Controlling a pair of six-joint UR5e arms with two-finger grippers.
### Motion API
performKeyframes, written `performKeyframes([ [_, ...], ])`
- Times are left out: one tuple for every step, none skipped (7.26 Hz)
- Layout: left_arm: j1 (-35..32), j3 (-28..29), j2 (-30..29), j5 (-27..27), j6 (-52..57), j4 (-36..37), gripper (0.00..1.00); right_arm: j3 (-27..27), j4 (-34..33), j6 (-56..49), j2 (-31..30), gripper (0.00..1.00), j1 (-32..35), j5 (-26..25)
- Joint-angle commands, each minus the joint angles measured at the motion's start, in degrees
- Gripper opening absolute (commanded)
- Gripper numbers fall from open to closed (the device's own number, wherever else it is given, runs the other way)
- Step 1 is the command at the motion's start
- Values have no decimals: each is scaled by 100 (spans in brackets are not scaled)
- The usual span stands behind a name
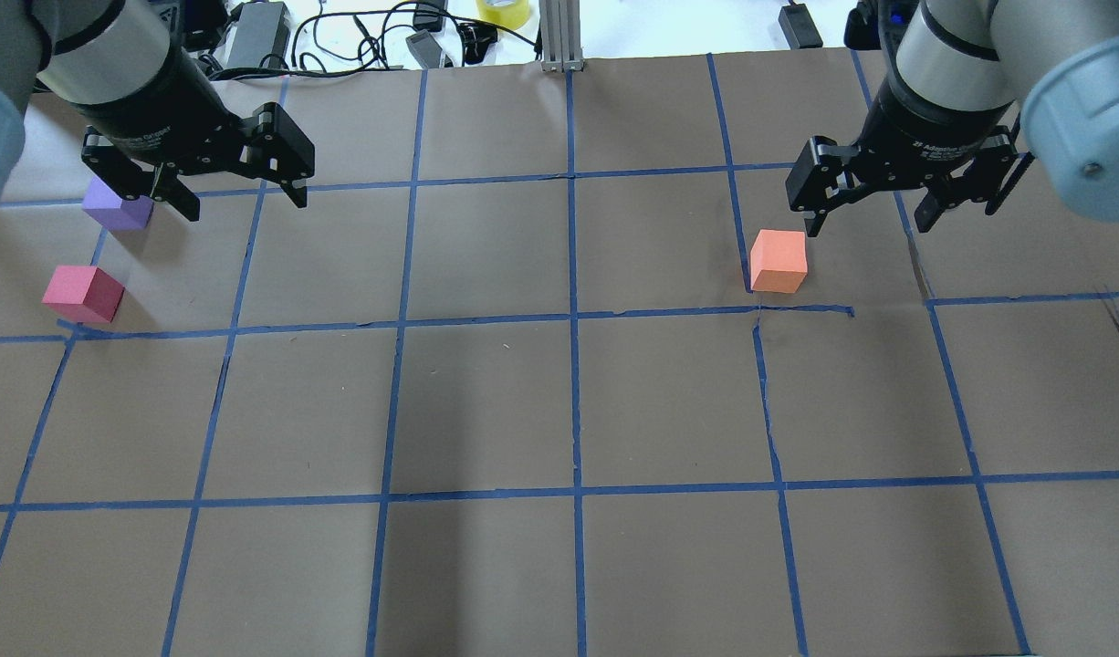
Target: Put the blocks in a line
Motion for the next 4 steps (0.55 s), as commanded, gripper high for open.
performKeyframes([
  [2, -3, 4, 11, -7, -3, 100, 16, -25, -13, 79, 100, 5, 36],
  [2, -3, 4, 20, -7, 6, 100, 34, 1, -40, 131, 100, 5, 10],
  [2, -3, 4, 20, -7, 6, 100, 78, 2, -83, 367, 100, -13, -8],
  [2, -3, 4, 20, -7, 6, 100, 78, -24, -58, 387, 100, -13, -8],
])
